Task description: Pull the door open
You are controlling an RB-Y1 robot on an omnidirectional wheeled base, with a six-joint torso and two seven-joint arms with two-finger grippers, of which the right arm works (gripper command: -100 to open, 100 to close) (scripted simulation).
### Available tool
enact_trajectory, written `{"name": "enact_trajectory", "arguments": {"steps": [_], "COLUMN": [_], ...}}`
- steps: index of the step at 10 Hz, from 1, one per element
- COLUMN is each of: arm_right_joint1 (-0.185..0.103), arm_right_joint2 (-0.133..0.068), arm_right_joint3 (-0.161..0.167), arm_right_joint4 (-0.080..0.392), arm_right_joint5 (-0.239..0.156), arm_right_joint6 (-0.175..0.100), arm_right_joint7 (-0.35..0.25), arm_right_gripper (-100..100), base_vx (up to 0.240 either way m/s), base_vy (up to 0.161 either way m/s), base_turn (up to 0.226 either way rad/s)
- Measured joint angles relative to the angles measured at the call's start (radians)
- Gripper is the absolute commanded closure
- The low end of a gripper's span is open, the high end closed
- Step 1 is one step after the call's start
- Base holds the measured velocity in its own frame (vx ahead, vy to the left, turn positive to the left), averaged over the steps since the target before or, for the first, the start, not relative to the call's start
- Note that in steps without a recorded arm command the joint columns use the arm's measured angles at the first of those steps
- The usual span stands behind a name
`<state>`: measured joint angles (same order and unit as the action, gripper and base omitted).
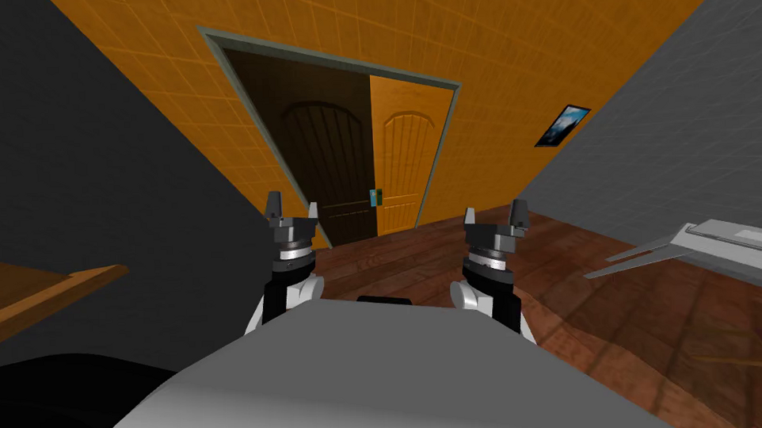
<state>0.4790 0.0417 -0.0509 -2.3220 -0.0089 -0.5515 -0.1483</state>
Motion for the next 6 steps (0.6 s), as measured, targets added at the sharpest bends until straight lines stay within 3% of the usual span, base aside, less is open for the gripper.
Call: {"name": "enact_trajectory", "arguments": {"steps": [6], "arm_right_joint1": [-0.039], "arm_right_joint2": [-0.037], "arm_right_joint3": [0.004], "arm_right_joint4": [0.107], "arm_right_joint5": [0.039], "arm_right_joint6": [0.027], "arm_right_joint7": [-0.032], "arm_right_gripper": [-100], "base_vx": [0.18], "base_vy": [0.018], "base_turn": [0.063]}}
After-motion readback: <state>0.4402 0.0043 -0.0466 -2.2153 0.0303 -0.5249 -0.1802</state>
